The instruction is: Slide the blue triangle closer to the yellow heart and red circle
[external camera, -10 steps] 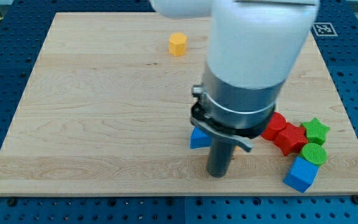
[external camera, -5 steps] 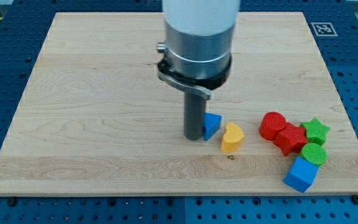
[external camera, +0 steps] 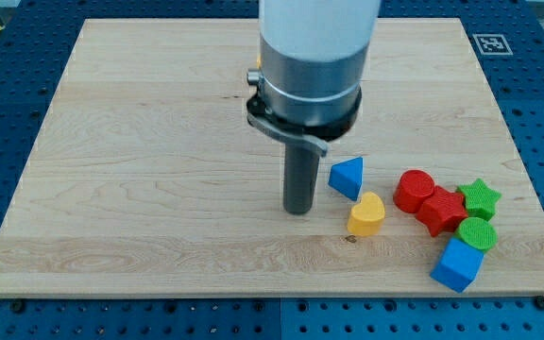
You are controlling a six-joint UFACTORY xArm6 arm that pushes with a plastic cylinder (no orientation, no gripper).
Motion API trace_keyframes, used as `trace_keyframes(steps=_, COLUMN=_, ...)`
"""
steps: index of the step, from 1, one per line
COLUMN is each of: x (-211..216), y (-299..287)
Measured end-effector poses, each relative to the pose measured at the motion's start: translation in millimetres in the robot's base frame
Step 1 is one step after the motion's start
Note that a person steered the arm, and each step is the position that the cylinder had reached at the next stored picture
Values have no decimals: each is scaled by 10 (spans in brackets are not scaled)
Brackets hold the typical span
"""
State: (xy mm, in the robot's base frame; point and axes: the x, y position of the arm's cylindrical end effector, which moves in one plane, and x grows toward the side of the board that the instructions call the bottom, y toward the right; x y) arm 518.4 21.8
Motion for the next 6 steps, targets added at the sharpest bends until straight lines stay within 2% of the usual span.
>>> trace_keyframes(steps=1, x=-609, y=251)
trace_keyframes(steps=2, x=-625, y=254)
trace_keyframes(steps=4, x=-170, y=420)
trace_keyframes(steps=6, x=-214, y=711)
